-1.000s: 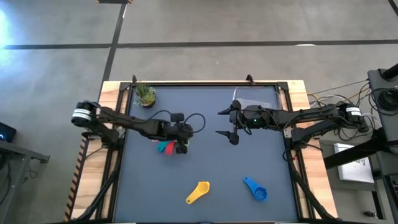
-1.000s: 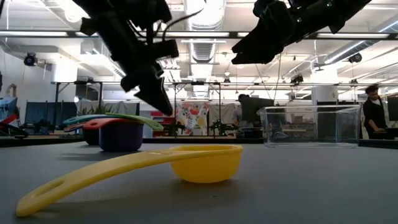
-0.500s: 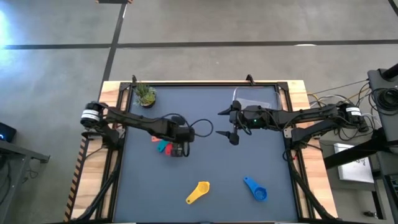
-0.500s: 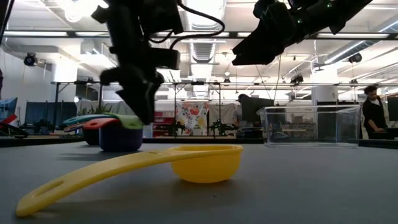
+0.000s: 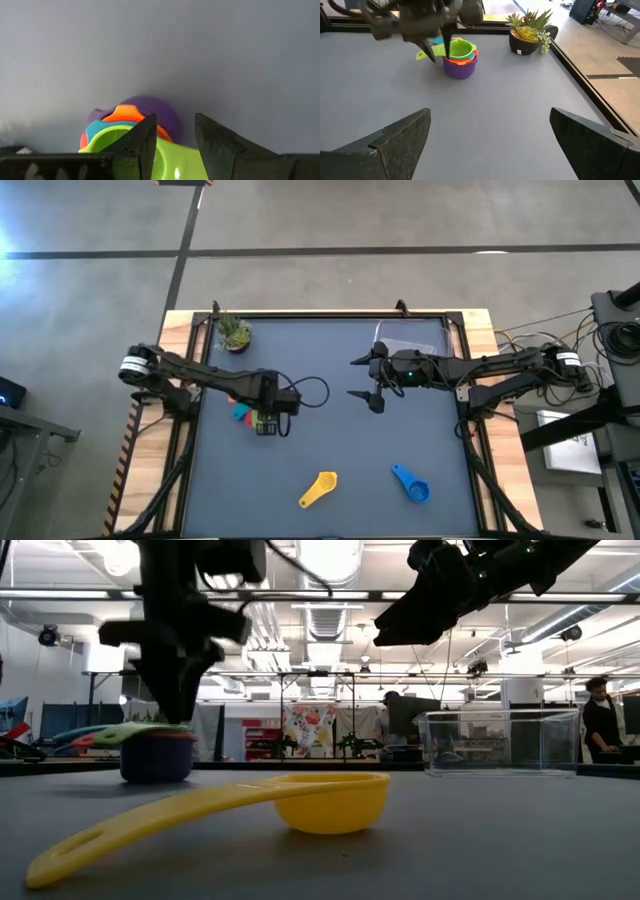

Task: Nest measuring cups in basket
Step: Stack the green measuring cup on top of the light blue measuring cup, then stack the dark blue measuring cup on top of the green measuring cup

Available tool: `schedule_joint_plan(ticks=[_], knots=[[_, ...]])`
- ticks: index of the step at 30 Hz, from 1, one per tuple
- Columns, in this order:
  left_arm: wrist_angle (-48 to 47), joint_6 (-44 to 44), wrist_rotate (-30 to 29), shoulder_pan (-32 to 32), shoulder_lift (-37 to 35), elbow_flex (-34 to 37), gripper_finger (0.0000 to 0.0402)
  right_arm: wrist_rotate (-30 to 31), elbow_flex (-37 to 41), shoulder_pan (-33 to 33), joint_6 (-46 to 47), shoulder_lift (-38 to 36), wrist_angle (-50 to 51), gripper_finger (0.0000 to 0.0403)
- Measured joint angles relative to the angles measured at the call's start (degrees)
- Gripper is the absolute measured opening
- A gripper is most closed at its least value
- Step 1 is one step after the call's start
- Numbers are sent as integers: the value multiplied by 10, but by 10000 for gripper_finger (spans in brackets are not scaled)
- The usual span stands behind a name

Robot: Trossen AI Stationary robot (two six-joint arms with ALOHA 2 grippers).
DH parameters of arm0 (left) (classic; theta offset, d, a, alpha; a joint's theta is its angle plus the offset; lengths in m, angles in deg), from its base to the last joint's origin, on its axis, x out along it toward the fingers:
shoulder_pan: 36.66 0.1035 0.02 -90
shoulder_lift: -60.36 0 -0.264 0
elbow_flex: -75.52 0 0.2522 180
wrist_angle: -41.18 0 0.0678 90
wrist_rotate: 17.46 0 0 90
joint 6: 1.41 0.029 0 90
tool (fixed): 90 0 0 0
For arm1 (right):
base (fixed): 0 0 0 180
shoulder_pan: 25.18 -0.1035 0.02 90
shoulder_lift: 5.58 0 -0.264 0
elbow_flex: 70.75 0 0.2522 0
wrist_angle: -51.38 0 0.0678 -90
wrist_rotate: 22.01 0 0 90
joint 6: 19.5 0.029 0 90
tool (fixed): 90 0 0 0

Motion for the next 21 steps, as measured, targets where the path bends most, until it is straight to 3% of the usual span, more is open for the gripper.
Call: schedule_joint_plan(ticks=[8,11,16,21], knots=[[136,-1,5,-50,-73,6,116,-2,-15,0,8,-15,51,398],[206,-1,-5,-84,-103,27,116,-34,-56,0,49,-22,156,398],[335,-1,-78,-129,-161,92,116,-65,-162,-14,85,-18,382,398],[482,8,-126,-137,-223,172,116,-58,-229,-56,111,-7,484,398]])
